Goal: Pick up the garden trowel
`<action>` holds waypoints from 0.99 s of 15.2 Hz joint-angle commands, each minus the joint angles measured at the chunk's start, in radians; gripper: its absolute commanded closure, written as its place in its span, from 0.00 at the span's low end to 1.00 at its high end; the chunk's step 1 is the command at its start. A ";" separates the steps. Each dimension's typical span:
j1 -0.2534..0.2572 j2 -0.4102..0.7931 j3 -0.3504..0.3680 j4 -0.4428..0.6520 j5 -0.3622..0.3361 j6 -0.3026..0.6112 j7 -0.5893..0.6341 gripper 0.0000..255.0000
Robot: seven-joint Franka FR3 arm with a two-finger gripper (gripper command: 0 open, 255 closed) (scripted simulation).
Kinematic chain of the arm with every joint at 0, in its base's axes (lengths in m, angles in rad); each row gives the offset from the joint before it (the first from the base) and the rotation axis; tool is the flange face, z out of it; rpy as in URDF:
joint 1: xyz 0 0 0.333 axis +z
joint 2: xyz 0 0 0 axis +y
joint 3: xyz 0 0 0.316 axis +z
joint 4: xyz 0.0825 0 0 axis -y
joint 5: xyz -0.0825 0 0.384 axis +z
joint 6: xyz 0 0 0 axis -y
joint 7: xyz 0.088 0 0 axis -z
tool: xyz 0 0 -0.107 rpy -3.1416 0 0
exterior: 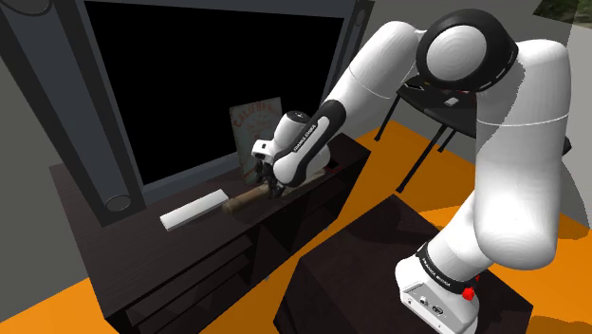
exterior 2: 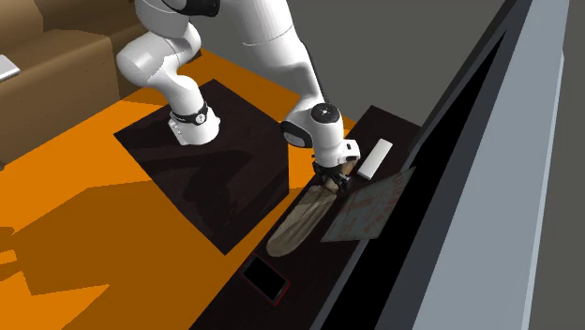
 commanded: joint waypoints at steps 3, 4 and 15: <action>0.002 -0.050 -0.003 -0.016 -0.001 -0.034 0.003 1.00; 0.003 -0.064 -0.004 -0.020 -0.001 -0.044 0.004 1.00; 0.013 -0.205 -0.016 -0.051 -0.009 -0.153 0.018 1.00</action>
